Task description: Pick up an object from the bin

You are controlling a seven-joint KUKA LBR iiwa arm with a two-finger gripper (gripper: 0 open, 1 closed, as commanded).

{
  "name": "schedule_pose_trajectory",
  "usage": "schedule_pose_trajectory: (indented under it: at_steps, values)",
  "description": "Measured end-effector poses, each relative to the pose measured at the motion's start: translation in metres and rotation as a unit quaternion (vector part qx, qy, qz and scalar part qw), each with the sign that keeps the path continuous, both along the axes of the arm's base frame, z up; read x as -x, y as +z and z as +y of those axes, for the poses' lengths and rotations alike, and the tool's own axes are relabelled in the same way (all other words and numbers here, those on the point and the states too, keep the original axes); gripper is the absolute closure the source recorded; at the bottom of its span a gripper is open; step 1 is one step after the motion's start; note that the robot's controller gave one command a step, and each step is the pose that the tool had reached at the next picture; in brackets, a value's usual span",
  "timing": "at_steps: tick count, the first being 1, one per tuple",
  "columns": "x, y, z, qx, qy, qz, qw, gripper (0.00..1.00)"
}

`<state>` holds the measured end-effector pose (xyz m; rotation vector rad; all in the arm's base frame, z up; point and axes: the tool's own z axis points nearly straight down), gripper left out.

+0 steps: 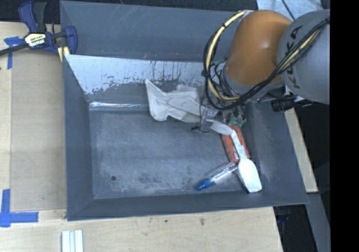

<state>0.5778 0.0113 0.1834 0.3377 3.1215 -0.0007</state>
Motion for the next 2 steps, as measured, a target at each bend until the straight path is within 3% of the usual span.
schedule_pose_trajectory:
  at_steps: [1, 2]
  values:
    - [0.000, 0.000, 0.000, 0.000, 0.000, 0.0001, 1.0000, 1.00]
    - [-0.010, 0.034, 0.006, 0.000, 0.000, 0.0015, 1.0000, 1.00]
